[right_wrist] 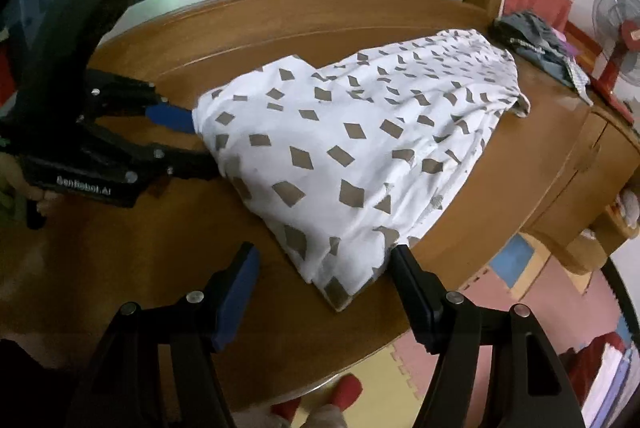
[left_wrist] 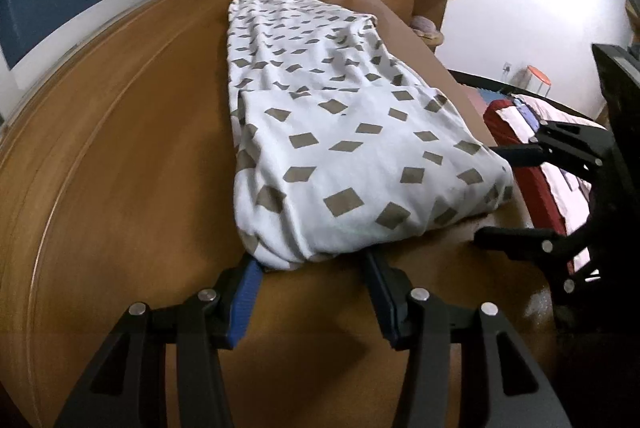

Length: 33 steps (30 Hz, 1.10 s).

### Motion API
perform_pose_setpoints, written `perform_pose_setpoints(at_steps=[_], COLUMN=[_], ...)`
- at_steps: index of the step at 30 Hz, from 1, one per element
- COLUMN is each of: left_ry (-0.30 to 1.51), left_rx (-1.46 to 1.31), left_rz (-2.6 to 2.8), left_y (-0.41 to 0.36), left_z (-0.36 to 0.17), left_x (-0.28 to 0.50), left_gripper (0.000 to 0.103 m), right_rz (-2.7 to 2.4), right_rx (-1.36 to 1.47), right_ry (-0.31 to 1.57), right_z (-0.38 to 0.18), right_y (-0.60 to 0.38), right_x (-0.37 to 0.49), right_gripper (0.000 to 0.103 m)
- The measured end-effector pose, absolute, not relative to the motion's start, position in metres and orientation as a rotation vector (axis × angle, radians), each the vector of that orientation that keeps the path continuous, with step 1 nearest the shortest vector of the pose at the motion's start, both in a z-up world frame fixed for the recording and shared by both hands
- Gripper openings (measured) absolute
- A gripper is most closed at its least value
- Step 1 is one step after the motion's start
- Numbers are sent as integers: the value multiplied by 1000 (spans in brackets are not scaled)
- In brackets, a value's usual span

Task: Fold clothes

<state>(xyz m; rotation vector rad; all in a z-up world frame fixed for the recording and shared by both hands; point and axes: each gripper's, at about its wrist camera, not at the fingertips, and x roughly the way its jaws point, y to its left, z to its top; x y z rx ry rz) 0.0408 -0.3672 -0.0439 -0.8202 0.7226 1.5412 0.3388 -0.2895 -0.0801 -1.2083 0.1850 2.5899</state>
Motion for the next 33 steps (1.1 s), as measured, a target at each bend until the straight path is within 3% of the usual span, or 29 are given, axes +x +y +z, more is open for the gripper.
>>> perform_pose_setpoints(at_steps=[1,2,4,13,16,21,26,33], left_ry=[724,728,730,580,541,637,669,699], left_rx=[-819,-822,-831,-862,-846,-879,-895,-847], left_rz=[1538,1537,1535,1491,1486,1504,1524,1530], left_y=[-369,-371,-374,-402,-407,-402,-398,-390], left_z=[-44,-43,-42,-12,-4,-22,-27,-38], left_x=[41,41,43,68,77,84,85,90], left_gripper=[40,36,32,31,31,31,32,40], right_rz=[2580,2571,2573,2655,2670,2666,2634,2606], right_rx=[-1208,-1207,-1200,-1131,-1105,-1122,-1150,-1136], right_ry=[190,195,233,362,406,474,405,309], right_z=[-79,-77,-72,-38,-30,-34,-47,-72], right_y=[-287,-284,-280,-284,-279,-270,-275,-284], right_x=[338,337,337,360,367,369,375,370], right_gripper=[45,35,32,30,20,20,49,51])
